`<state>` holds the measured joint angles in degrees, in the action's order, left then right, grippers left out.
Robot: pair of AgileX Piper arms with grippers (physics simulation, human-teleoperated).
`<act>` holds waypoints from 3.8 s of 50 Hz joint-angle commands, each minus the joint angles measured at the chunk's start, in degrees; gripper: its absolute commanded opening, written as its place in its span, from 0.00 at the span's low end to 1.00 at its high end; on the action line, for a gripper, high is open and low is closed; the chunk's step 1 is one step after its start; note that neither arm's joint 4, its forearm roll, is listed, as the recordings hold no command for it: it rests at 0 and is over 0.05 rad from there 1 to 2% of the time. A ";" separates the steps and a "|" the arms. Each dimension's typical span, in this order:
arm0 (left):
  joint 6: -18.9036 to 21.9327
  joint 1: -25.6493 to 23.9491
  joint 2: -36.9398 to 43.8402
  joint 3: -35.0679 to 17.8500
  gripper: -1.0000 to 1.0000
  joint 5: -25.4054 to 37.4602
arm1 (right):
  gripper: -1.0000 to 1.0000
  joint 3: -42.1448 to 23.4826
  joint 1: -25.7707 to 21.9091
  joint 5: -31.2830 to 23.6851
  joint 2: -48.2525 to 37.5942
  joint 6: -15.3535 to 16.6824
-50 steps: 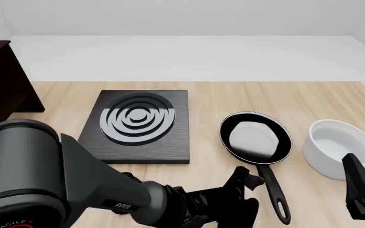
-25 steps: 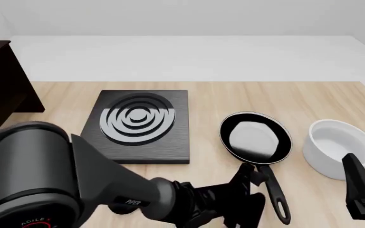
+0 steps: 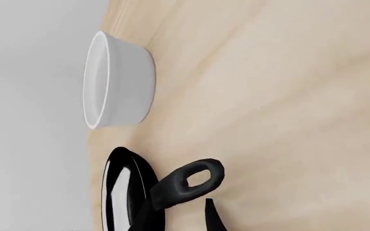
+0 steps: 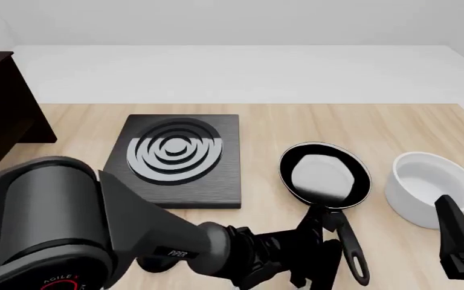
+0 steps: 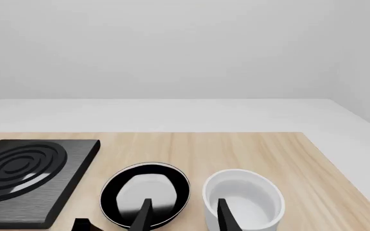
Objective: Put the frying pan under the cabinet shelf.
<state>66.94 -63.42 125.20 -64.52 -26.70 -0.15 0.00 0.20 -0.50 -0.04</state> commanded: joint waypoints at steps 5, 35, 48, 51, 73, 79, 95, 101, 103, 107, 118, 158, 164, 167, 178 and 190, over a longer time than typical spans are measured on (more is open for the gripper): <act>9.67 0.49 10.83 -2.88 1.00 0.24 | 1.00 0.00 0.00 0.00 -0.01 -0.01; 13.39 0.64 15.98 -7.04 1.00 2.72 | 1.00 0.00 0.00 0.00 -0.01 0.00; 15.40 0.89 17.80 -8.38 1.00 3.24 | 1.00 0.00 0.01 0.00 -0.02 0.00; 15.86 1.19 18.06 -8.76 1.00 3.51 | 1.00 0.00 0.00 0.00 0.01 0.00; 18.99 3.07 19.79 -10.51 1.00 4.64 | 1.00 0.00 0.00 0.00 0.01 0.01; 19.90 3.50 20.15 -11.03 1.00 4.92 | 1.00 0.00 0.01 0.00 -0.01 0.00; 24.00 1.97 17.52 -2.02 0.00 -1.07 | 1.00 0.00 -0.01 0.00 0.00 0.01; 24.68 3.79 14.58 1.18 0.00 -1.80 | 1.00 0.00 -0.01 0.00 -0.01 -0.02; 25.45 5.14 14.03 1.79 0.00 -2.14 | 1.00 0.00 0.00 0.00 0.00 0.01; 25.94 6.29 12.39 2.95 0.00 -2.50 | 1.00 0.00 0.00 0.00 -0.01 -0.03; 30.00 7.16 5.14 7.79 0.00 -4.54 | 1.00 0.00 0.00 0.00 0.01 0.01; 35.60 10.89 -21.03 11.97 0.00 -1.26 | 1.00 0.00 0.02 0.00 -0.03 0.01; 34.20 10.40 -24.10 11.75 0.00 -0.91 | 1.00 0.00 0.00 0.00 0.00 -0.01; 32.21 9.68 -26.44 11.52 0.00 -0.40 | 1.00 0.00 0.00 0.00 -0.01 -0.01; 28.68 8.23 -37.72 19.87 0.00 -4.07 | 1.00 0.00 0.00 0.00 0.00 0.00; 27.07 9.09 -55.87 33.45 0.00 0.21 | 1.00 0.00 0.00 0.00 0.00 0.00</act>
<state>94.71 -55.24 83.49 -39.92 -27.87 -0.15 0.00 0.20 -0.50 -0.04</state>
